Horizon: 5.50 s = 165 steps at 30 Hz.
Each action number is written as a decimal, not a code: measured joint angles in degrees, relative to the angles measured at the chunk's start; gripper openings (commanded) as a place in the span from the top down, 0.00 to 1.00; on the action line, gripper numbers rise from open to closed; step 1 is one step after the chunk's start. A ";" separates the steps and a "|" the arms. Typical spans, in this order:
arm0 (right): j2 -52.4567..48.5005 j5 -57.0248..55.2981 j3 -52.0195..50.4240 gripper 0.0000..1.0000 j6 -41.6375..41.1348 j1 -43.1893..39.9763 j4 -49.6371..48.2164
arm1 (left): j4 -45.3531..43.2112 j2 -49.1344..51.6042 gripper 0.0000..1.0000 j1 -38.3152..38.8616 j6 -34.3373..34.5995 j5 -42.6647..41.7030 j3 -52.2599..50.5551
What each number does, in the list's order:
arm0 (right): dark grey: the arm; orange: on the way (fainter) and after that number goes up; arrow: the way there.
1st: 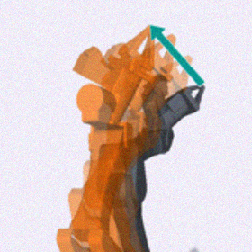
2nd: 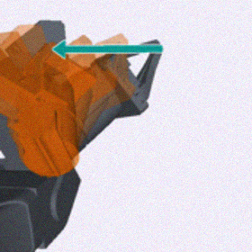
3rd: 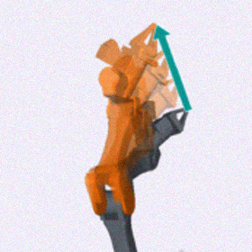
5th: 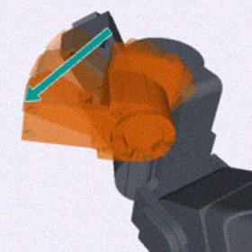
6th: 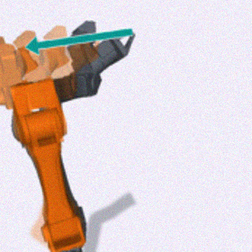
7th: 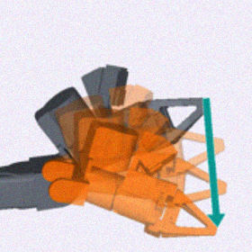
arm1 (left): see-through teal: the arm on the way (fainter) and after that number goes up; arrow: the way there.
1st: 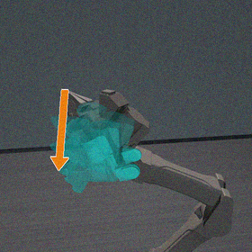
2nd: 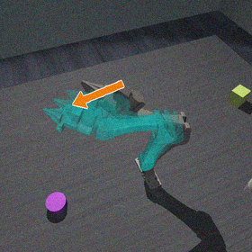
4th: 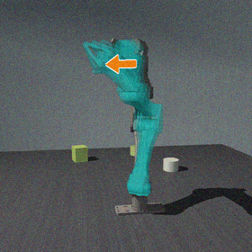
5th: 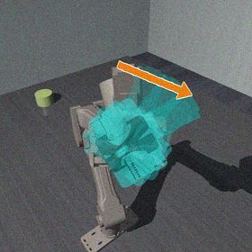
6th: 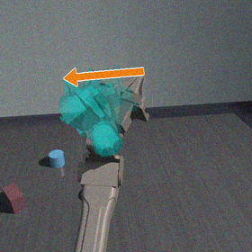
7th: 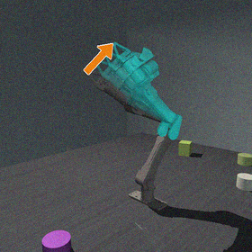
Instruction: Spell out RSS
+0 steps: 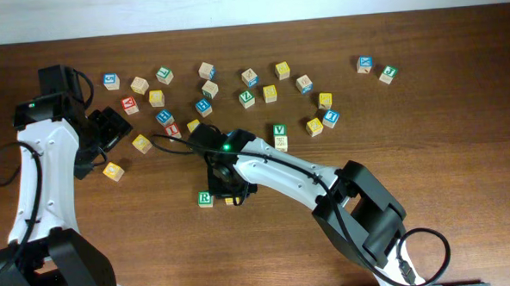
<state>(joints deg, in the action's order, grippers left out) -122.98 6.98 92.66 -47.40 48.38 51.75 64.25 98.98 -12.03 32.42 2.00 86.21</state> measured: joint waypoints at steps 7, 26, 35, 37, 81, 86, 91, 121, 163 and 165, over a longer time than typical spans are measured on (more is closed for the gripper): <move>-0.09 -4.83 9.44 0.55 3.06 -0.02 8.50 | 0.02 0.00 0.01 0.00 0.00 0.00 0.00; -11.96 -7.43 25.53 0.40 32.39 -25.79 -7.72 | 0.02 0.00 0.01 0.00 0.00 0.00 -0.02; -18.03 -8.72 25.53 0.52 33.03 -25.79 -9.18 | 0.00 0.00 0.01 0.00 0.00 0.00 -0.02; -18.10 -8.72 25.53 0.58 33.29 -25.79 -9.07 | 0.02 0.00 0.01 0.00 -0.02 0.00 -0.02; 18.88 -1.05 -5.86 0.84 22.03 -10.40 14.95 | -0.13 0.00 0.01 0.00 0.00 -0.02 -0.02; 18.84 -1.05 -21.27 0.83 12.61 -10.40 -4.85 | -0.04 0.00 0.01 0.00 0.00 0.00 -0.04; 18.82 -1.29 -25.59 0.77 9.60 -7.58 -11.61 | 0.00 0.00 0.01 0.00 0.00 0.02 -0.04; 16.15 -7.17 -25.66 0.62 2.84 -4.66 -16.09 | 0.00 0.00 0.01 0.00 0.00 0.02 -0.04; 31.30 -19.85 4.31 0.02 14.45 -20.79 29.62 | 0.00 0.00 0.01 0.00 0.00 0.02 -0.04; 31.28 -19.85 4.31 0.02 14.43 -20.79 29.62 | 0.02 0.00 0.01 0.00 0.00 0.02 -0.04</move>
<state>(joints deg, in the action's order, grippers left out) -91.70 -12.86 96.97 -32.97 27.59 81.36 64.27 98.98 -12.03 32.42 2.02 86.17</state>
